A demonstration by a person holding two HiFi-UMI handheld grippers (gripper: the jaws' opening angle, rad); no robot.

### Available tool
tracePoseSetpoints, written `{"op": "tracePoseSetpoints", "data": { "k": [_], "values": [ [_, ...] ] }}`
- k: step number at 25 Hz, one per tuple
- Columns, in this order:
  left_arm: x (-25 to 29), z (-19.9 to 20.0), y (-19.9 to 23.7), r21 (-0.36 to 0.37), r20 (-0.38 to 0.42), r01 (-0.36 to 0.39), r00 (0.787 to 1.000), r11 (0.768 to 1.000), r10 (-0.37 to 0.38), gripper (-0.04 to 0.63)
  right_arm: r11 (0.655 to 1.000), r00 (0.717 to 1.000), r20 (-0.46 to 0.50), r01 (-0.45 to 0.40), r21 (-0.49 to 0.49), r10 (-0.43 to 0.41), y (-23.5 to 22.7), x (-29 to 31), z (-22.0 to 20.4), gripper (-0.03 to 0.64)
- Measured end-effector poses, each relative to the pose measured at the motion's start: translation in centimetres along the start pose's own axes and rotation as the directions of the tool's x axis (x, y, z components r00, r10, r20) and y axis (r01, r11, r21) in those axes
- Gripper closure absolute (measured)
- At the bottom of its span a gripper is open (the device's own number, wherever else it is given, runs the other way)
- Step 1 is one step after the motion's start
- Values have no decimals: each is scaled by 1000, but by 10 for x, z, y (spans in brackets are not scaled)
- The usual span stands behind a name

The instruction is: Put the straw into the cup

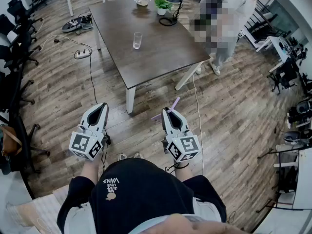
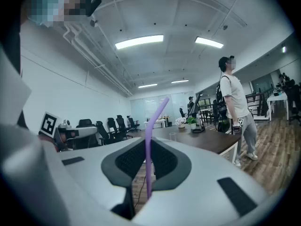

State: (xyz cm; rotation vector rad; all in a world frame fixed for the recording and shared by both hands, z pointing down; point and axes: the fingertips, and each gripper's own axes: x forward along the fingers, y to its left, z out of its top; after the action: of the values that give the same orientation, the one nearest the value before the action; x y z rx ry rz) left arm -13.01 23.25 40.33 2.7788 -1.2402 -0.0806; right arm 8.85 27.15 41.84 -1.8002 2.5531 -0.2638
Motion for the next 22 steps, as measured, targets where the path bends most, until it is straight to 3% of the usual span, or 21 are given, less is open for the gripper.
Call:
{"op": "tracePoseSetpoints", "data": {
  "k": [22],
  "values": [
    [-9,2,14,0,-3,24,1000,1000,-24,584,999,1000,30,-3,33,2,22,8,6,574]
  ]
}}
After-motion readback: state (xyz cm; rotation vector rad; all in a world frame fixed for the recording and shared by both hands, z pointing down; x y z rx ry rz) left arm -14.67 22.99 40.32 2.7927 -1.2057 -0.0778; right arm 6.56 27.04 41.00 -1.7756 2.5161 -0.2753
